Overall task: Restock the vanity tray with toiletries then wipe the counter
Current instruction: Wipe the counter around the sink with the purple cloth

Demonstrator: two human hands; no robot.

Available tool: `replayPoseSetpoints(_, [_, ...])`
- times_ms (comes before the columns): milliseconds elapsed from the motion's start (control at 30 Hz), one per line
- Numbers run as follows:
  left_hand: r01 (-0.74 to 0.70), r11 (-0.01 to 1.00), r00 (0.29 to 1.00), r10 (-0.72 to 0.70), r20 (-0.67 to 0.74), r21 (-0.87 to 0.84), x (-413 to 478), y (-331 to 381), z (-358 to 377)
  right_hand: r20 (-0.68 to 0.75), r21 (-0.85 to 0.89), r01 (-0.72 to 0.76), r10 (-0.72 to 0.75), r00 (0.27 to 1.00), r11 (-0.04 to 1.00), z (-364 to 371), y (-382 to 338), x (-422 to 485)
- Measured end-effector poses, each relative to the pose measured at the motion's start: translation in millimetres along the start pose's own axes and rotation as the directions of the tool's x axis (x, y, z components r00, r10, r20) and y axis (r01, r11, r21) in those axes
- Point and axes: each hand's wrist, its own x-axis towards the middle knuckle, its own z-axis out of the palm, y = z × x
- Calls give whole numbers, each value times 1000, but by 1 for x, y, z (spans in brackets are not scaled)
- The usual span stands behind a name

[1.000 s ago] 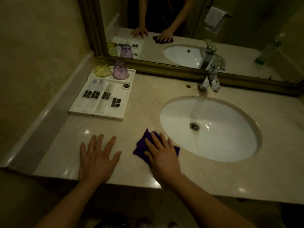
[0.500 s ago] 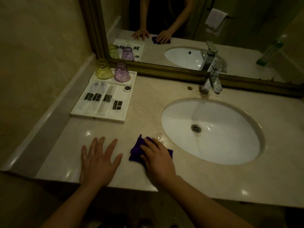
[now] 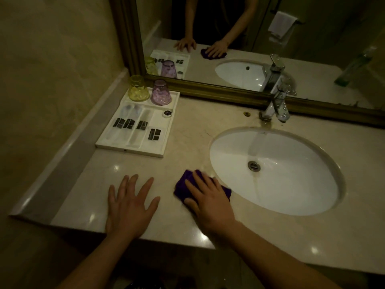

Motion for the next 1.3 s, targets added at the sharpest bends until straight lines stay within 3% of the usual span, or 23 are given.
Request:
replayPoseSetpoints(133, [0, 1000, 1000, 0, -4, 8, 1, -3, 4, 8, -41, 130, -130, 991, 991, 0, 19, -21])
replayPoseSetpoints(300, [15, 1000, 1000, -15, -16, 12, 1, -2, 4, -85, 44, -133, 136, 987, 990, -8, -5, 36])
replayPoseSetpoints(333, [11, 1000, 1000, -11, -9, 20, 0, -2, 4, -96, 34, -103, 106, 990, 994, -4, -13, 33])
replayPoseSetpoints(433, [2, 1000, 1000, -2, -11, 28, 1, -3, 4, -80, 7, 171, -170, 982, 985, 6, -25, -12])
replayPoseSetpoints(500, [3, 1000, 1000, -3, -20, 24, 2, -2, 3, -44, 178, 215, -211, 977, 960, -5, -21, -29])
replayPoseSetpoints(567, [2, 1000, 1000, -2, -15, 21, 0, -2, 3, -52, 427, 104, -91, 995, 898, -27, -21, -25])
replayPoseSetpoints(633, [6, 1000, 1000, -6, -10, 20, 0, -2, 2, -10, 698, -142, 207, 978, 702, -50, -22, -12])
replayPoseSetpoints(700, [17, 1000, 1000, -17, -6, 11, 1, -1, 1, 198, 892, -353, 458, 867, 282, -68, -14, 2])
replayPoseSetpoints(767, [17, 1000, 1000, -17, 1, 10, 0, -1, 1, 512, 858, -468, 436, 741, -212, -79, -1, 9])
replayPoseSetpoints(800, [12, 1000, 1000, -12, 6, 7, 0, -1, 1, 584, 811, -500, 382, 716, -303, -85, 2, 10])
replayPoseSetpoints(833, [6, 1000, 1000, -6, 9, -1, 0, -2, 0, 589, 808, -535, 364, 722, -247, -89, 7, 14])
replayPoseSetpoints(867, [3, 1000, 1000, -2, 11, -10, -1, -2, 0, 534, 819, -572, 406, 741, -33, -90, 11, 16])
replayPoseSetpoints(900, [3, 1000, 1000, -3, 11, -18, -1, -2, -1, 411, 786, -567, 477, 777, 245, -87, 16, 18])
replayPoseSetpoints(933, [5, 1000, 1000, -4, 12, -19, -1, -1, -2, 243, 690, -530, 532, 811, 493, -81, 24, 19])
replayPoseSetpoints(967, [3, 1000, 1000, -3, 16, -16, -1, -1, -2, 65, 578, -466, 532, 844, 669, -78, 29, 17])
replayPoseSetpoints(1033, [-4, 1000, 1000, 4, 17, -23, -1, 0, -3, -142, 365, -245, 314, 939, 898, -66, 29, 7])
replayPoseSetpoints(1100, [-9, 999, 1000, 9, 5, -45, 0, -1, -4, -31, 126, -25, 30, 999, 992, -46, 20, 3])
replayPoseSetpoints(1133, [-13, 999, 1000, 13, 0, -44, 0, -1, -4, 50, 55, 36, -39, 998, 998, -37, 14, 3])
replayPoseSetpoints(1200, [-12, 999, 1000, 11, -3, -32, -1, -2, -2, 143, -17, 76, -73, 987, 997, -22, 8, 4])
replayPoseSetpoints(1300, [-14, 999, 1000, 14, -2, -39, 1, -3, 0, 127, -71, 198, -188, 974, 978, -10, 14, -7])
